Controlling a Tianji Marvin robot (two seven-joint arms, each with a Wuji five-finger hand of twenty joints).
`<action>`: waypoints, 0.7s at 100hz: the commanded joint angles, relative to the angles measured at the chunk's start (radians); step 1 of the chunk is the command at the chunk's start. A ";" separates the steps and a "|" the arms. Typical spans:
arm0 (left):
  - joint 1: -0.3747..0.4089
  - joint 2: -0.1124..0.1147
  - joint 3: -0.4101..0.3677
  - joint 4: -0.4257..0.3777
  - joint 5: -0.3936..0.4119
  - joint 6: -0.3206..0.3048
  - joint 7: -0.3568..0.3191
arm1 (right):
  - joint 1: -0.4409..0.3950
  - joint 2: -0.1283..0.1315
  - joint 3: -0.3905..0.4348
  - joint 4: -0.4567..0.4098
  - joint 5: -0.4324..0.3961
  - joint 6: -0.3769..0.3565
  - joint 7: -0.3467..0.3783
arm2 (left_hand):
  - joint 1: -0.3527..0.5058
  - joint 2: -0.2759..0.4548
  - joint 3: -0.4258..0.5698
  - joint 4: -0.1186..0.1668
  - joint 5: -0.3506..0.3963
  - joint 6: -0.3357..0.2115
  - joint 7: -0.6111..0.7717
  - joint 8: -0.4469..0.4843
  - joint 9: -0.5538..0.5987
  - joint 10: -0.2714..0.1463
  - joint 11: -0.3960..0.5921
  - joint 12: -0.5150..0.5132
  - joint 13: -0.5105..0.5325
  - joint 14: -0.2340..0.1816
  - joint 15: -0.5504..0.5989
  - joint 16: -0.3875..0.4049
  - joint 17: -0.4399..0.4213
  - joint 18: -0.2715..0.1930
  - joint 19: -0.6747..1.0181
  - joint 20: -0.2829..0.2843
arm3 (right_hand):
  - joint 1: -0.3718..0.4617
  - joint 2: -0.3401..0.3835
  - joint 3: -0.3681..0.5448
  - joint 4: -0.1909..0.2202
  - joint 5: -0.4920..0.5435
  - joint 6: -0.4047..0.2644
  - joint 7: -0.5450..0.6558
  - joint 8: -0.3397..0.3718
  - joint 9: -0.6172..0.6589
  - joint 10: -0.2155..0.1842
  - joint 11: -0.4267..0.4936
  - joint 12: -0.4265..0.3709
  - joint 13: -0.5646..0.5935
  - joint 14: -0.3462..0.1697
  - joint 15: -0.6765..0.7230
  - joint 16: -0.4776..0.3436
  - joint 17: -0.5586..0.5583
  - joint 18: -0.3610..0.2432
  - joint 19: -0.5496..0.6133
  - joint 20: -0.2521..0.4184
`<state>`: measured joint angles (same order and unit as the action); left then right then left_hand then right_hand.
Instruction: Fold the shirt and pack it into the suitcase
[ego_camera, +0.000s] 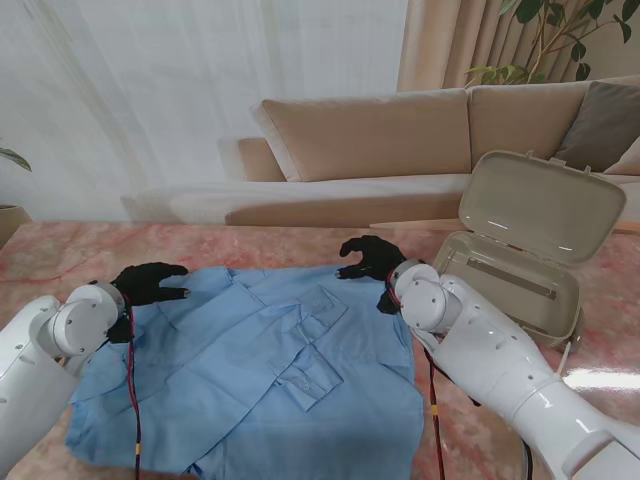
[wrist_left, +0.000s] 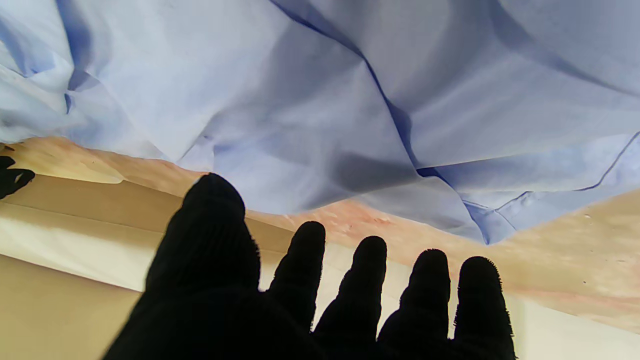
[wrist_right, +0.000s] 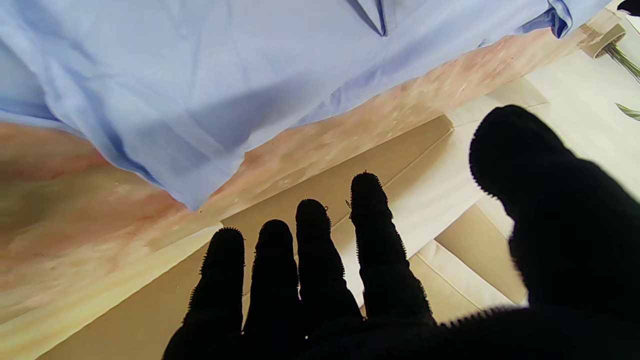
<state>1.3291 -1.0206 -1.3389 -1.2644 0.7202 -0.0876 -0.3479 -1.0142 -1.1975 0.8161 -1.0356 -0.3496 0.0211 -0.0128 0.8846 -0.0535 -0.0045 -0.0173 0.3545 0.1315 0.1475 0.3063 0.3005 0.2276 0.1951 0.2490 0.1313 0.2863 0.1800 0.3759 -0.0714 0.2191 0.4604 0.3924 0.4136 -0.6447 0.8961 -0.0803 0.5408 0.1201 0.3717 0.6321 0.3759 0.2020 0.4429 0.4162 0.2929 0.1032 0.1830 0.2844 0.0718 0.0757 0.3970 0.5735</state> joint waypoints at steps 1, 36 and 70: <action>-0.021 0.004 0.011 0.027 -0.002 -0.010 -0.008 | 0.007 -0.006 -0.002 0.014 0.003 0.007 0.017 | 0.025 -0.018 -0.028 -0.028 -0.054 -0.033 -0.015 -0.009 -0.024 -0.013 0.017 -0.004 -0.037 -0.039 -0.013 -0.016 0.002 -0.023 -0.047 -0.011 | -0.030 -0.019 0.003 0.006 -0.041 -0.004 -0.009 0.014 -0.029 -0.025 0.011 -0.013 -0.036 -0.021 0.006 -0.023 -0.008 -0.027 -0.024 -0.001; -0.113 0.009 0.094 0.154 0.034 -0.060 0.026 | 0.028 -0.012 -0.020 0.056 0.014 0.004 0.025 | 0.021 -0.019 -0.029 -0.030 -0.092 -0.048 -0.033 -0.043 -0.071 -0.021 0.017 -0.014 -0.082 -0.063 -0.047 -0.043 -0.002 -0.051 -0.175 -0.031 | -0.032 -0.018 0.001 0.006 -0.036 -0.001 -0.006 0.012 -0.029 -0.022 0.009 -0.016 -0.037 -0.018 0.011 -0.026 -0.017 -0.029 -0.030 0.007; -0.161 0.012 0.156 0.217 0.030 -0.082 0.024 | 0.050 -0.023 -0.043 0.113 0.035 -0.006 0.029 | 0.032 -0.026 -0.028 -0.030 -0.096 -0.047 -0.027 -0.049 -0.075 -0.015 0.022 -0.014 -0.068 -0.024 -0.033 -0.014 0.012 -0.054 -0.169 0.065 | -0.028 -0.019 0.003 0.007 -0.034 0.001 -0.008 0.009 -0.021 -0.018 0.006 -0.017 -0.039 -0.012 0.012 -0.028 -0.020 -0.034 -0.036 0.012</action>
<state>1.1737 -1.0103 -1.1879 -1.0579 0.7532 -0.1661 -0.3151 -0.9685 -1.2134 0.7761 -0.9402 -0.3242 0.0133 -0.0002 0.8847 -0.0639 -0.0051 -0.0173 0.3038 0.1076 0.1354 0.2692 0.2491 0.2148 0.2063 0.2454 0.0831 0.2506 0.1359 0.3398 -0.0706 0.1792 0.2608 0.4022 0.4136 -0.6449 0.8961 -0.0803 0.5299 0.1201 0.3723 0.6321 0.3755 0.2009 0.4431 0.4136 0.2929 0.1031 0.1905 0.2740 0.0680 0.0746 0.3947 0.5735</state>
